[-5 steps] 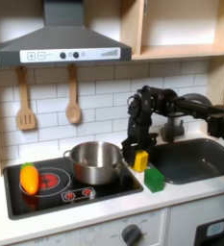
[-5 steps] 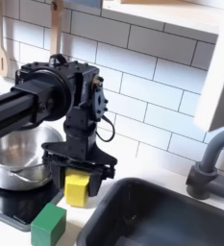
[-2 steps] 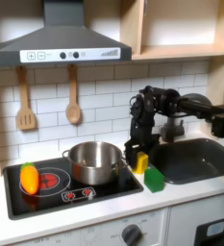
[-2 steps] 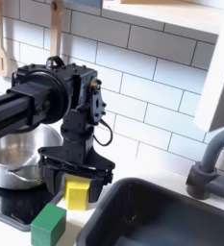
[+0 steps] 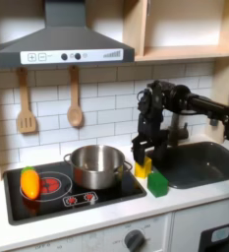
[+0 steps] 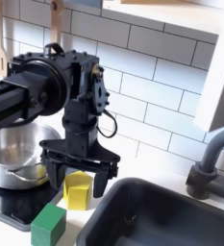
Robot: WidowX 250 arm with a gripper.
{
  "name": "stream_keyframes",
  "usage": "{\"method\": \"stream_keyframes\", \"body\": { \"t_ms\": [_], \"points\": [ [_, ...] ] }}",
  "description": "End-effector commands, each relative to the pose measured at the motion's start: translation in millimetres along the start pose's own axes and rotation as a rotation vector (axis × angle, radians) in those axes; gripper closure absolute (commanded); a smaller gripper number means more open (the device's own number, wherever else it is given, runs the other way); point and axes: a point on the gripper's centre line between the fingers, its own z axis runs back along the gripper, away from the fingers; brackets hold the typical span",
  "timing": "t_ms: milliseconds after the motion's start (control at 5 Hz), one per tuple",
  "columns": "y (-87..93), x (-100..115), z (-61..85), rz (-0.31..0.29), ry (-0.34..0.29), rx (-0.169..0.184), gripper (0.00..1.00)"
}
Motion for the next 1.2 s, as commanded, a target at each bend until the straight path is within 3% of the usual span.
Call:
{"method": "stream_keyframes", "body": {
  "t_ms": [0, 600, 800, 1000],
  "points": [
    [1.5, -21, 11.6, -0.009, 0.01, -0.005, 0.0],
    [0.2, -49, 10.3, -0.009, 0.044, -0.006, 0.0],
    [2.8, -57, 7.1, -0.015, 0.065, 0.016, 0.0],
    [8.7, -60, 5.5, -0.002, 0.068, 0.016, 0.0]
  ]
}}
